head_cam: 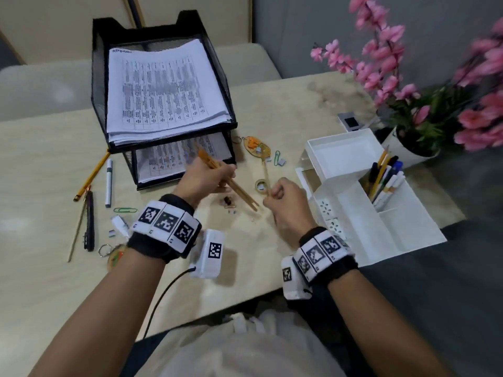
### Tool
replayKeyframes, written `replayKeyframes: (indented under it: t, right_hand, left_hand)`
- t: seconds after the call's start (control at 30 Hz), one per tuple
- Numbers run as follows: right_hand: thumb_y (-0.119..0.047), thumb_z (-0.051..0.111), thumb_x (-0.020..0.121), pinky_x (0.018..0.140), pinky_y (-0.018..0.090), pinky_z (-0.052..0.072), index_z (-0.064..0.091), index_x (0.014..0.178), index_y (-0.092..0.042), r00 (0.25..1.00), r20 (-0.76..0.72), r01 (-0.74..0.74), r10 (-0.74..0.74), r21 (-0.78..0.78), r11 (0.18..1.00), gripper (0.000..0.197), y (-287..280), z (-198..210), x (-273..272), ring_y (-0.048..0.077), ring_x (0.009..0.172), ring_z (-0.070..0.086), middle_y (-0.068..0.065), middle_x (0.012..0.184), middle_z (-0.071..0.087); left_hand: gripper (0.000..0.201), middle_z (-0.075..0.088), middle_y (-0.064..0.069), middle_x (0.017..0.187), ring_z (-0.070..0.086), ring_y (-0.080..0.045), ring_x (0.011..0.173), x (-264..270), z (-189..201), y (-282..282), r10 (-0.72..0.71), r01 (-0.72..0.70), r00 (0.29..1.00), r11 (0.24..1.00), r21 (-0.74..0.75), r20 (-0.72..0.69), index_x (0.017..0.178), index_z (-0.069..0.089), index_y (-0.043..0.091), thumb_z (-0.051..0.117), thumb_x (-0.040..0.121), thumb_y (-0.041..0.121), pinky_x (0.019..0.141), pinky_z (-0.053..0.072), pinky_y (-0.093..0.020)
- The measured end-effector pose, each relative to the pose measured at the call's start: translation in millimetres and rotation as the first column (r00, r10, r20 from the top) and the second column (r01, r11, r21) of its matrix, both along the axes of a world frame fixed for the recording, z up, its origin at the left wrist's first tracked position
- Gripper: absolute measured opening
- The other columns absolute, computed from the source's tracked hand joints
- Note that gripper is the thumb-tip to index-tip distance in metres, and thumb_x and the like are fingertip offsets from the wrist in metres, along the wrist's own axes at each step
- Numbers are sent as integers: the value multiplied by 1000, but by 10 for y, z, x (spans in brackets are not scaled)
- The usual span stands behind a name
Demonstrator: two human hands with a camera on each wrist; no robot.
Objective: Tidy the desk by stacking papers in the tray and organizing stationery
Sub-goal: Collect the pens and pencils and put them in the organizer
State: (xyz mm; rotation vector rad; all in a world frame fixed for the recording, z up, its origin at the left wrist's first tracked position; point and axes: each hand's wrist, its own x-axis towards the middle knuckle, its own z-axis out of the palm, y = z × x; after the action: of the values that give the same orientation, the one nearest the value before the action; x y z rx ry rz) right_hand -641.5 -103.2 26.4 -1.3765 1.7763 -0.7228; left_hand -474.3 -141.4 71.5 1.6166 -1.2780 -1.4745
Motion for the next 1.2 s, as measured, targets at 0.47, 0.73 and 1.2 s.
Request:
replayKeyframes:
  t: [0.47,0.73,1.2]
  right_hand:
    - [-9,54,85,76,44,53,59,77,-5,825,-67,519,-561,-305,799,9,655,416,-2358,35,78,63,15,75,64]
    - [-9,59,82,78,42,55,61,66,-16,794,51,607,-606,-140,782,18,869,131,-2582,32,78,65,12,74,67]
    - [0,55,77,79,19,33,59,99,-1,694,-81,542,-715,-595,594,22,733,614,-1846,27,102,54,19,116,51]
  left_hand:
    - [27,70,-13,91,64,-22,85,-2777,492,125,-516,663,737,679,-315,437,94,71,-2,70,81,22,72,49,-31]
    - [26,57,-23,114,56,-36,107,-3385,-83,395,-593,862,394,504,-57,703,106,56,-1,56,89,18,82,45,-34]
    - [29,67,-8,108,62,-20,100,-2293,-48,335,-539,683,691,704,-192,481,114,64,7,63,86,17,76,41,-18]
